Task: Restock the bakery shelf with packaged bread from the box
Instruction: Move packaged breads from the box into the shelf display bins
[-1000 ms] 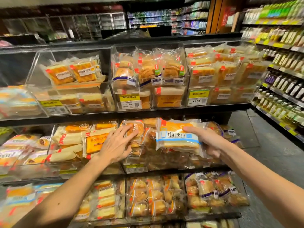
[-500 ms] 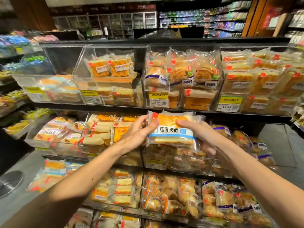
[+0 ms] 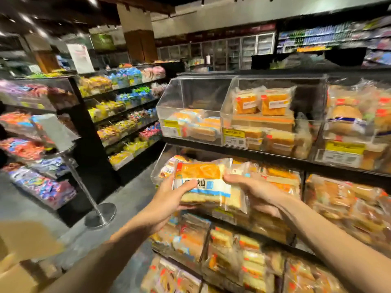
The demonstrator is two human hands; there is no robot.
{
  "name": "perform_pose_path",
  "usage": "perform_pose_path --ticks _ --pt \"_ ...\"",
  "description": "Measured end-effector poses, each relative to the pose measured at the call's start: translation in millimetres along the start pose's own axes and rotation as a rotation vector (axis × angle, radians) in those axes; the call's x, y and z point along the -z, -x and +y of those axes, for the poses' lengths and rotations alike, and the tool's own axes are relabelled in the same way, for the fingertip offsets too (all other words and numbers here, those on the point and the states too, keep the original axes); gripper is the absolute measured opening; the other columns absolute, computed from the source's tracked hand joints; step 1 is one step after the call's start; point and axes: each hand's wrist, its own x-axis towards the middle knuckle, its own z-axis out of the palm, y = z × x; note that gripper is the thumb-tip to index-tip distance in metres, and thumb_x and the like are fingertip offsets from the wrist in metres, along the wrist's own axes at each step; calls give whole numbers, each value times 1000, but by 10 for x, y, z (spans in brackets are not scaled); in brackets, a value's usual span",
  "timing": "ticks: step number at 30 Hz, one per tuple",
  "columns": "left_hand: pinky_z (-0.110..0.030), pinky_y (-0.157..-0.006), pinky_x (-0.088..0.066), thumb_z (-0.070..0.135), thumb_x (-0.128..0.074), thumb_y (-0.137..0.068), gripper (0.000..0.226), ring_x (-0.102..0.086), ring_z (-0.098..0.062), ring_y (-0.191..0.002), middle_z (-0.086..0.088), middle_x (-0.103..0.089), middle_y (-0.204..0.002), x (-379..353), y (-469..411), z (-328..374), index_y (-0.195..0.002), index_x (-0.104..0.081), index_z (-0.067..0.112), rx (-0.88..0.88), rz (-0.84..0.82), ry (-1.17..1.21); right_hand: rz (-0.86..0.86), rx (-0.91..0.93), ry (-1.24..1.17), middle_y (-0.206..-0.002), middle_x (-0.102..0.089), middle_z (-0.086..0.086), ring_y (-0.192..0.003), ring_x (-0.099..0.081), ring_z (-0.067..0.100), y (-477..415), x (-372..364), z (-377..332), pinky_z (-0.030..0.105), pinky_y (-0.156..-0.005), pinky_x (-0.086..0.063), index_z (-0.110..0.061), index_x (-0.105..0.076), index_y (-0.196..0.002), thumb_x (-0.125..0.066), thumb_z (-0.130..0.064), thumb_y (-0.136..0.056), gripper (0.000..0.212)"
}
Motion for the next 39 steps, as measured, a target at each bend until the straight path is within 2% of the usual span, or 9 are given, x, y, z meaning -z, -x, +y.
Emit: perform_pose_path --ticks 4,7,13,19,22,25,31,35,39 --pt "-52 -91 -56 18 -60 -97 23 -72 -27 -99 -5 -75 -108 667 -42 62 -119 -60 21 -23 49 -10 -10 20 49 -112 -73 15 -104 -71 29 -384 -523 69 43 -88 -58 -6 -58 -129 -85 -19 -63 72" --pt "-44 -81 -60 18 -61 -96 20 -74 -25 -94 -5 -76 -104 1007 -168 86 -116 -61 21 -36 87 -26 47 101 173 -100 -76 10 -86 -74 18 -551 -818 31 31 -75 -61 -11 -67 -112 -81 -11 -74 41" --pt "-49 -82 -60 22 -65 -95 23 -74 -24 -92 -4 -76 -105 1374 -688 116 -117 -60 22 -58 174 15 208 201 385 -74 -71 -1 -41 -57 -2 -957 -956 -182 9 -36 -38 -12 -66 -106 -79 -14 -81 28" --pt "-35 -71 -60 19 -67 -92 24 -74 -21 -91 -6 -76 -105 1507 -1340 458 -115 -63 16 -163 121 -16 213 297 418 -93 -77 7 -81 -74 15 -1442 -918 -691 26 -67 -59 -10 -63 -113 -83 -19 -71 47" --pt "-43 -90 -57 22 -71 -87 32 -72 -22 -99 -5 -76 -106 1506 -1707 851 -117 -65 10 -264 132 -44 253 356 424 -76 -76 -3 -64 -71 8 -1669 -883 -1098 17 -53 -53 -17 -65 -98 -78 -14 -80 23" --pt "-38 -87 -57 23 -74 -86 29 -73 -18 -95 -1 -77 -99 1429 -2059 1275 -111 -67 11 -366 140 -82 330 442 508 -72 -74 -6 -57 -67 2 -1858 -844 -1553 15 -48 -49 -14 -68 -101 -83 -25 -76 31" --pt "-39 -79 -61 18 -81 -80 26 -74 -19 -85 -4 -76 -93 1210 -2768 1862 -98 -63 17 -384 125 -140 640 610 474 -92 -69 4 -80 -67 15 -2141 -567 -2126 16 -59 -51 -6 -64 -106 -80 -11 -79 32" --pt "-47 -92 -54 30 -89 -65 77 -67 -23 -102 -3 -64 -119 1139 -3370 1920 -126 -43 26 -405 136 -352 841 628 444 -102 -69 3 -97 -67 23 -2294 -384 -2260 42 -92 -55 -12 -62 -112 -84 -18 -73 45" --pt "-33 -70 -59 12 -79 -79 75 -64 -24 -89 -5 -57 -112 938 -3893 1805 -139 -39 31 -356 -67 -481 933 601 290 -108 -70 7 -91 -68 20 -2311 -365 -2223 34 -75 -61 -11 -61 -116 -81 -12 -76 45"
